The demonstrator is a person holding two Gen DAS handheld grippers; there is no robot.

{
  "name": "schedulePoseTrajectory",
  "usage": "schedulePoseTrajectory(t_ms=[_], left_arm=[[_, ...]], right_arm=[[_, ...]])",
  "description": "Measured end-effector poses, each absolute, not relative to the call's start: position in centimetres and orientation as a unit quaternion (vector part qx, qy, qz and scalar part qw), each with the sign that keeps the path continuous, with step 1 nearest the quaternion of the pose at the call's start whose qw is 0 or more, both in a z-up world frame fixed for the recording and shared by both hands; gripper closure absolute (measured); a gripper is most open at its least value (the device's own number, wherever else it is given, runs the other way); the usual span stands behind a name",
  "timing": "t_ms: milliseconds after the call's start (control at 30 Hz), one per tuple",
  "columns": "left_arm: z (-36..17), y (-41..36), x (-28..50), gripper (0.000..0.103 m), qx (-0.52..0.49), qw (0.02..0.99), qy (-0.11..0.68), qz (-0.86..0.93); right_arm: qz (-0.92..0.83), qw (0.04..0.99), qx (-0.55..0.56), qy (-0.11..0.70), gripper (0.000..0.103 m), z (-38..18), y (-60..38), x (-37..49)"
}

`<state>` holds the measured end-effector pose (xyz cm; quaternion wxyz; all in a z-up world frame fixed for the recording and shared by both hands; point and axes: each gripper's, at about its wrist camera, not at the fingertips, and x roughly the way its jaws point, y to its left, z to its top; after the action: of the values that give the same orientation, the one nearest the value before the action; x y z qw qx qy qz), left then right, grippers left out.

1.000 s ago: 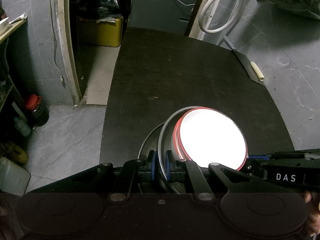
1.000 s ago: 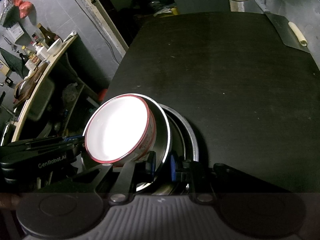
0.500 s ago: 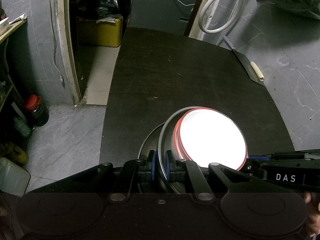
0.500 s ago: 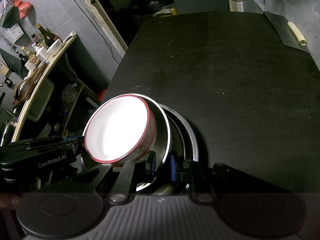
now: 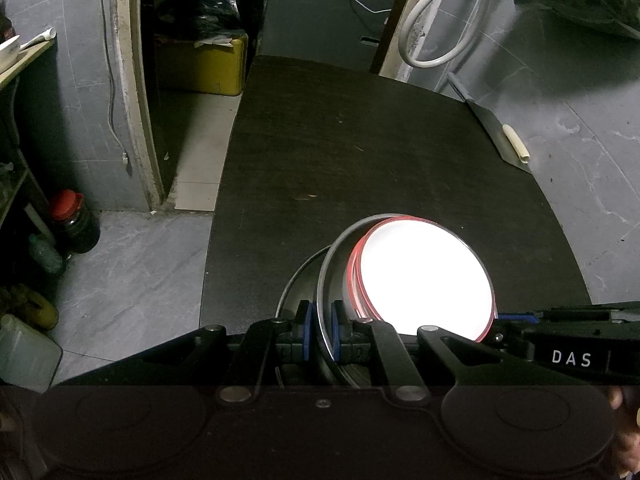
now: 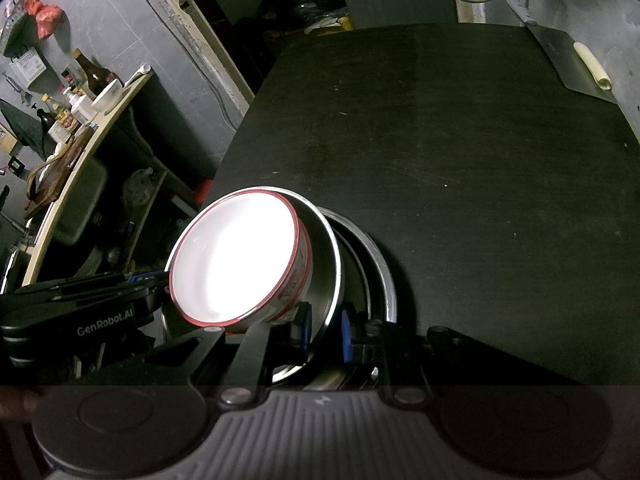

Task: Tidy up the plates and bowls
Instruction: 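Lower the saucepan with both grippers onto the steel plate stack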

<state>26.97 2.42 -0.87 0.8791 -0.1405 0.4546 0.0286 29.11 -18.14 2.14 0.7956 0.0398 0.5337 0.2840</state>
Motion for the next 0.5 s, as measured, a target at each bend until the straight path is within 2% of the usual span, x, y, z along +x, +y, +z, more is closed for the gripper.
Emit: schedulePoseTrajectory(t_ms=[500], left_arm=[[-0.84, 2.54, 26.99, 0.094, -0.141, 0.879, 0.454, 0.03]], right_arm=[[0.283, 0.796, 0.041, 0.534, 0.084, 2.08, -18.21, 29.25]])
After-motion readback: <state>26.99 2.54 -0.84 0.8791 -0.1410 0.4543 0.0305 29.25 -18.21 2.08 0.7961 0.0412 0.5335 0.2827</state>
